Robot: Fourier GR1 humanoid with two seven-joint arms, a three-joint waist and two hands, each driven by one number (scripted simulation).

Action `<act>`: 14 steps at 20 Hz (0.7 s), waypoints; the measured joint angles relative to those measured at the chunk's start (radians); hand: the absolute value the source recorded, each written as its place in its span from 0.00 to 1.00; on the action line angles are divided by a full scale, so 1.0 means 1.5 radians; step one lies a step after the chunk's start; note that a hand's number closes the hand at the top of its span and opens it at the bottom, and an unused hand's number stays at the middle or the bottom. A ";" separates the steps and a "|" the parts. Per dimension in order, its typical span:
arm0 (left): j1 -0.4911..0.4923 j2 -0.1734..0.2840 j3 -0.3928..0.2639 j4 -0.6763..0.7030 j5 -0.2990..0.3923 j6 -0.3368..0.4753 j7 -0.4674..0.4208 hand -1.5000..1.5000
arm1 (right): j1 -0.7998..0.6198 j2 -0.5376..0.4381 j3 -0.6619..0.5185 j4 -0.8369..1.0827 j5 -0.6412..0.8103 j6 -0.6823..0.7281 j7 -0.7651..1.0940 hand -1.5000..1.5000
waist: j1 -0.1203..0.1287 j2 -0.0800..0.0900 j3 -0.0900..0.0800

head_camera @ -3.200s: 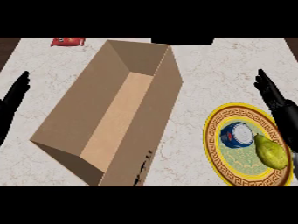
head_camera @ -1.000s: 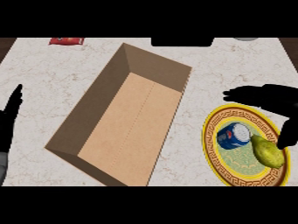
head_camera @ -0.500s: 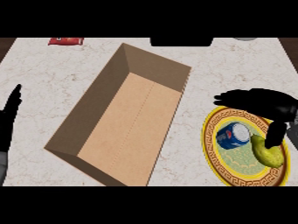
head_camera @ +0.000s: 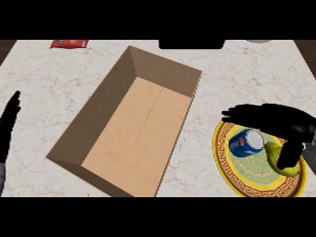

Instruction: Pick the can from the plate and place it in the cardboard box

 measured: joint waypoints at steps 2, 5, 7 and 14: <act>0.000 0.002 0.008 -0.001 -0.001 -0.007 -0.001 0.50 | 0.019 0.004 -0.001 -0.023 0.002 -0.003 -0.001 0.00 | 0.000 0.000 0.000; 0.010 -0.003 0.014 -0.013 -0.008 -0.010 -0.002 0.50 | 0.038 0.008 -0.004 -0.050 0.008 0.002 0.002 0.00 | 0.001 0.000 0.000; 0.009 -0.011 0.016 -0.011 -0.011 -0.011 -0.004 0.50 | 0.038 0.006 -0.004 -0.068 0.017 0.016 0.016 0.00 | 0.001 0.000 0.000; 0.008 -0.035 0.015 -0.021 -0.031 -0.010 0.002 0.50 | 0.058 0.028 0.009 -0.068 0.079 0.029 0.057 0.00 | 0.002 0.001 0.000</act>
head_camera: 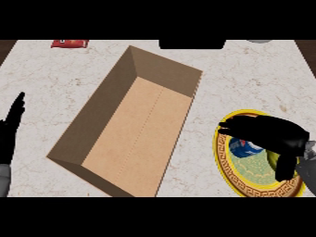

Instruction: Pick the can from the plate and place it in the cardboard box

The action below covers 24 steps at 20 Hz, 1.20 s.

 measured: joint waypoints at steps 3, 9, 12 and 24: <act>0.002 0.004 0.009 -0.009 -0.003 -0.012 0.005 0.50 | 0.000 0.025 0.008 0.023 0.034 -0.007 0.005 1.00 | 0.001 0.000 0.000; 0.001 0.000 0.018 -0.008 -0.012 -0.017 0.006 0.50 | -0.008 0.065 -0.016 0.042 0.071 -0.088 -0.014 1.00 | 0.001 0.000 0.000; -0.009 0.002 0.027 0.007 -0.010 -0.024 0.002 0.50 | -0.018 0.090 -0.023 0.066 0.097 -0.143 -0.022 1.00 | 0.001 0.001 0.000; 0.000 -0.002 0.036 -0.006 -0.017 -0.032 -0.001 0.50 | -0.037 0.161 -0.158 0.189 0.095 -0.296 0.043 1.00 | 0.003 -0.002 -0.001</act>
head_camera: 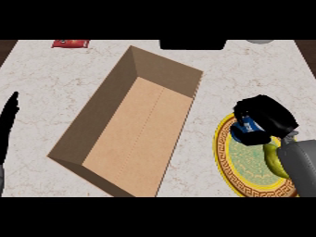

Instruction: Pick the can from the plate and place it in the cardboard box

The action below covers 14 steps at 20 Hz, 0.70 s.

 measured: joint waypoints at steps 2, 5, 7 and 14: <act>-0.005 0.001 0.002 0.000 0.000 -0.003 0.005 0.50 | -0.005 0.001 -0.018 -0.011 0.001 -0.019 0.013 1.00 | -0.002 0.001 0.001; 0.005 -0.002 0.004 -0.012 -0.002 -0.003 0.007 0.50 | 0.010 -0.003 -0.044 -0.062 -0.014 -0.035 0.012 1.00 | -0.004 0.000 0.001; 0.008 -0.004 0.005 -0.005 -0.004 -0.003 0.002 0.50 | 0.012 0.002 -0.061 -0.095 -0.035 -0.052 0.001 1.00 | -0.006 0.000 0.001; 0.002 -0.012 0.006 -0.012 -0.011 0.000 0.011 0.50 | -0.020 0.033 -0.063 -0.227 -0.093 -0.010 0.005 1.00 | -0.005 0.000 0.001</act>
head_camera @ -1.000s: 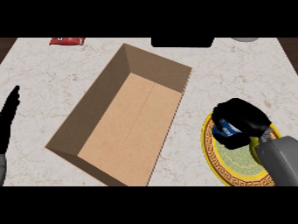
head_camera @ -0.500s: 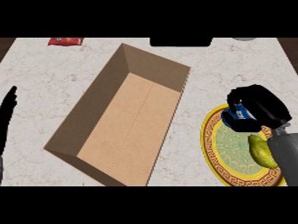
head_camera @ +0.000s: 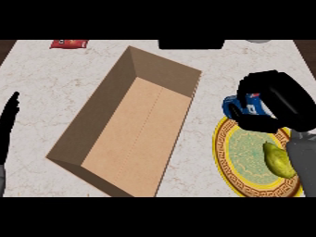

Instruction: Pick the can from the plate and place it in the cardboard box

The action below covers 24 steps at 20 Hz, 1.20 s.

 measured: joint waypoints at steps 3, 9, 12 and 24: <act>-0.001 0.004 0.007 0.004 0.004 -0.009 -0.002 0.50 | -0.028 0.026 0.017 -0.044 -0.022 0.059 0.045 1.00 | 0.001 0.000 0.000; -0.015 -0.002 0.005 0.016 -0.007 -0.006 -0.005 0.50 | -0.092 0.115 0.042 -0.056 -0.063 0.121 0.142 1.00 | 0.004 0.001 0.000; -0.013 -0.004 0.003 0.006 -0.010 -0.008 0.001 0.50 | -0.141 0.164 0.057 -0.048 -0.077 0.131 0.216 1.00 | 0.006 0.001 0.000; -0.024 -0.023 -0.007 0.011 -0.023 -0.009 -0.001 0.50 | -0.339 0.214 0.197 0.223 -0.219 -0.056 0.377 1.00 | 0.021 0.005 0.000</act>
